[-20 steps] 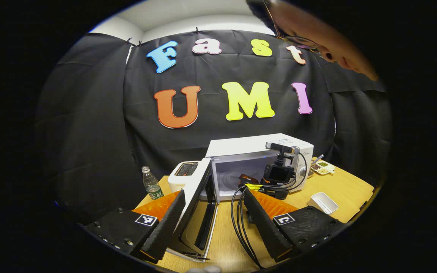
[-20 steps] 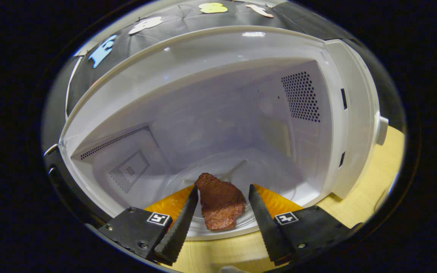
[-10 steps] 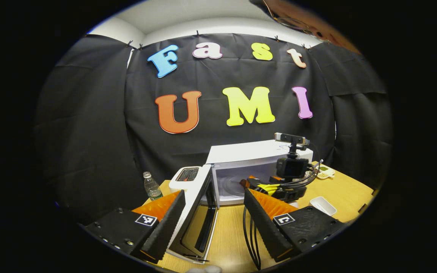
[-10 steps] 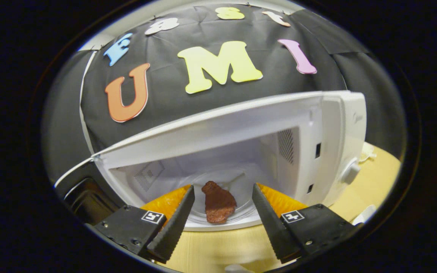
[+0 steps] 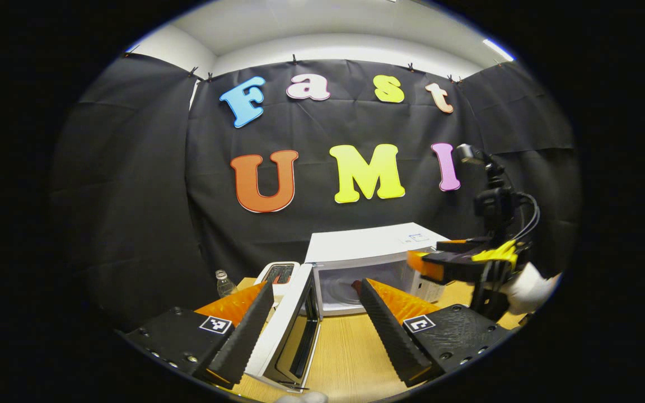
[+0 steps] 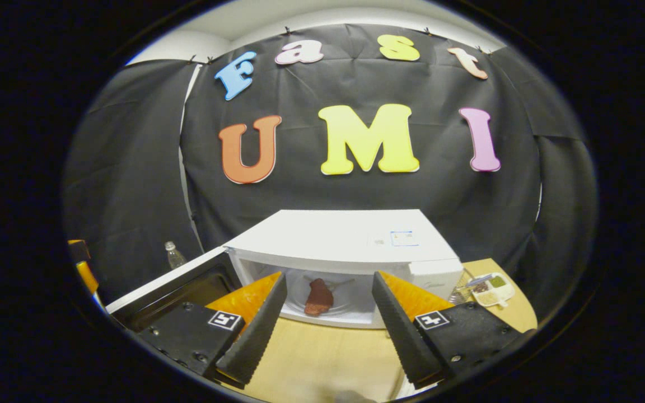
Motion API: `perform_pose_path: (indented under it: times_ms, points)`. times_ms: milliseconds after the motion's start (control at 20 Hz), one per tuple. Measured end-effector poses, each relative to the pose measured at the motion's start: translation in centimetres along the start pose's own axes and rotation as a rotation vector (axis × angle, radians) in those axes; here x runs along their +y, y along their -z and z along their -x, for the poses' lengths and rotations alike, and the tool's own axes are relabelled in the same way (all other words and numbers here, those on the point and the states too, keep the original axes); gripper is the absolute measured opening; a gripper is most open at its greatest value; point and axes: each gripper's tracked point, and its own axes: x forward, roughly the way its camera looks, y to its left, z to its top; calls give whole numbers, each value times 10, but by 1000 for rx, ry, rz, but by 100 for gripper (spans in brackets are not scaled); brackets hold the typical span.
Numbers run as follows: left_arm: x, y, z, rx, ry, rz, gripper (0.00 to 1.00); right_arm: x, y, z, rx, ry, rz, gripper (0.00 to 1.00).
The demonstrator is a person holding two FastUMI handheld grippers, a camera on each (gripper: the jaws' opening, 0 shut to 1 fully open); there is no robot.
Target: Open the microwave oven with the left hand, put the food in, and close the microwave oven.
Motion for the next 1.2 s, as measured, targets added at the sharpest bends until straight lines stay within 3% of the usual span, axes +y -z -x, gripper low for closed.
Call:
perform_pose_path:
  times_ms: [300, 350, 400, 450, 500, 550, 650, 750, 800, 900, 1200]
  points:
    - [20, 8, 5, 8, -45, 10, 95, -51, -28, 77, 21, 20, 10, 98]
    - [27, 10, 8, 8, -59, 6, 88, -63, -31, 89, 15, 32, 37, 98]
    - [38, 13, 11, 9, -76, -2, 88, -73, -35, 98, 16, 47, 56, 98]
    - [51, 18, 12, 12, -103, -9, 95, -81, -37, 109, 16, 66, 61, 98]
    - [64, 21, 14, 19, -125, -10, 95, -86, -38, 118, 18, 74, 51, 98]
    - [73, 22, 17, 19, -143, -2, 88, -89, -36, 126, 23, 79, 45, 98]
    - [89, 29, 20, 32, -163, 12, 90, -96, -34, 140, 32, 95, 40, 98]
    - [91, 44, 19, 65, -134, 34, 52, -98, -31, 145, 47, 105, 25, 98]
    - [100, 46, 19, 59, -163, 27, 35, -98, -29, 145, 59, 104, 20, 92]
    - [118, 60, 19, 66, -190, 39, 0, -99, -35, 146, 58, 107, 16, 92]
    - [139, 126, 9, 152, -204, 53, 0, -104, -43, 154, 51, 123, 28, 92]
